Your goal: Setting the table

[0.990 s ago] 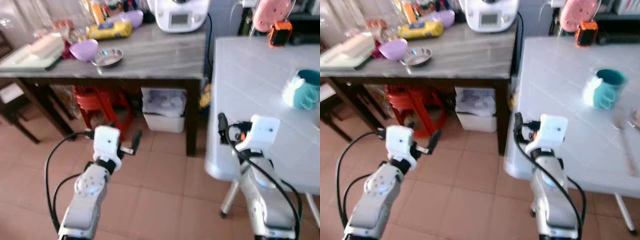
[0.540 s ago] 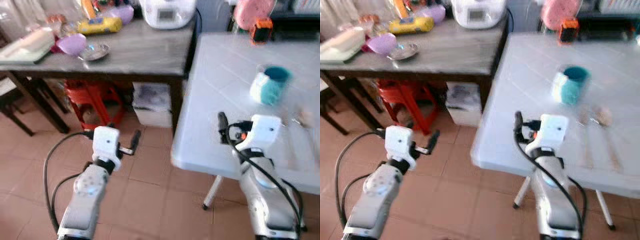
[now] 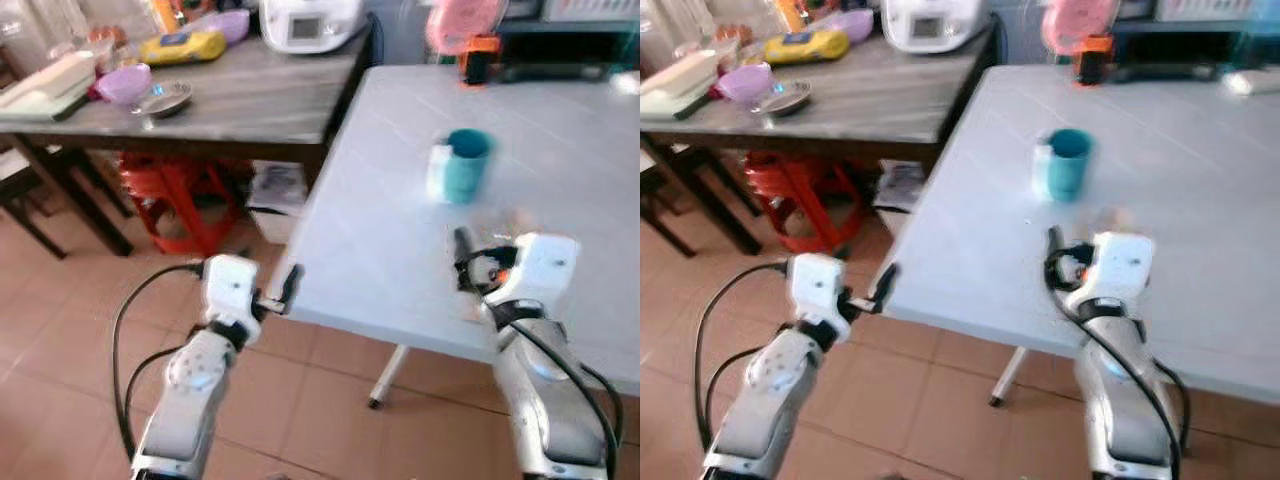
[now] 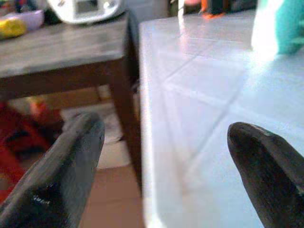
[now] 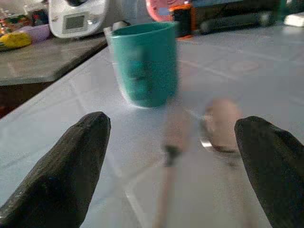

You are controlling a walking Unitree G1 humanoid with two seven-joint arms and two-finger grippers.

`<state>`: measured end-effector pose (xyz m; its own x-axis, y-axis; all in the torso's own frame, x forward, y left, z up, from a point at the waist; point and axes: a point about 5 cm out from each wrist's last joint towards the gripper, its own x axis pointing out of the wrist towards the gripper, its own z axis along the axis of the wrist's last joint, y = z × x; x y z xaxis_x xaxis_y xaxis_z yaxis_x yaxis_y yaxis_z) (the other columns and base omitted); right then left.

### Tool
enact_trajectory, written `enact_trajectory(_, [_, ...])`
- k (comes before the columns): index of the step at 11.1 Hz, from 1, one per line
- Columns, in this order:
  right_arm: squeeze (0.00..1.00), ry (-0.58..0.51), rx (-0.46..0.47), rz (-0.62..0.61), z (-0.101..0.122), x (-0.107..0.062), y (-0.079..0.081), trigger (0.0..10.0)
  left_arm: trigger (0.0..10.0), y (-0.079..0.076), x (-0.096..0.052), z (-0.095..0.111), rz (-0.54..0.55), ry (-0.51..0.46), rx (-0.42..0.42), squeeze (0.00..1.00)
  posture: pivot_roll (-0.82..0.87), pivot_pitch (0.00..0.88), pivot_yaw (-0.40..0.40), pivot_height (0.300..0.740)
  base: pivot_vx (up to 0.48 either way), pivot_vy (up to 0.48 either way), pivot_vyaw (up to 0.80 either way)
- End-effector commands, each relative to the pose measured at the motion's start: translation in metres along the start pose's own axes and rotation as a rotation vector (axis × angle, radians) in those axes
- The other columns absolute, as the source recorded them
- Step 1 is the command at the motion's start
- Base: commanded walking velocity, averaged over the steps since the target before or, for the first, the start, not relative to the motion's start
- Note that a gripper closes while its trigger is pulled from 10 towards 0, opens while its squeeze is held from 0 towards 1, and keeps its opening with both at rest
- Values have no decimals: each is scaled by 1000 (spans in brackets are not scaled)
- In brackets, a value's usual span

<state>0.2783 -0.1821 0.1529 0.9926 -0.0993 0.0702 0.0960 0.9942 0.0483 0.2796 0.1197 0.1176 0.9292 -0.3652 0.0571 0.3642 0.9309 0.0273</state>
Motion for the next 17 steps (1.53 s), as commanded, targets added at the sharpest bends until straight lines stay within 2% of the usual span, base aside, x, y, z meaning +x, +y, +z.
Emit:
enact_trajectory(1, [0, -2, 14, 32, 2, 0, 11, 10000, 10000, 9, -7, -7, 10, 29, 8, 0, -88, 106, 135, 740, 0, 0, 0])
enact_trajectory(5, [0, 44, 34, 35, -5, -3, 14, 10000, 10000, 10, -6, -17, -52, 59, 14, 0, -96, 123, 136, 740, 0, 0, 0])
enact_trajectory(8, [0, 99, 44, -5, -12, -3, 15, 10000, 10000, 2, -5, -20, -179, 54, -20, 0, -110, 140, 136, 740, 0, 0, 0])
enact_trajectory(9, [0, 126, 37, -31, -15, -3, 12, 10000, 10000, -6, -8, -18, -285, 33, -32, 0, -117, 148, 134, 740, 0, 0, 0])
enact_trajectory(10, [0, 139, 47, -43, -17, -3, 10, 10000, 10000, -8, -9, -16, -329, 19, -51, 0, -118, 151, 131, 740, 0, 0, 0])
enact_trajectory(14, [0, 186, 72, -78, -19, 4, 4, 10000, 10000, -7, -8, -11, -351, -30, -51, 0, -117, 150, 123, 740, 0, 0, 0])
enact_trajectory(17, [0, 183, 58, -60, -11, 17, 12, 10000, 10000, -10, -8, -12, -371, -37, -64, 0, -119, 150, 118, 740, 0, 0, 0])
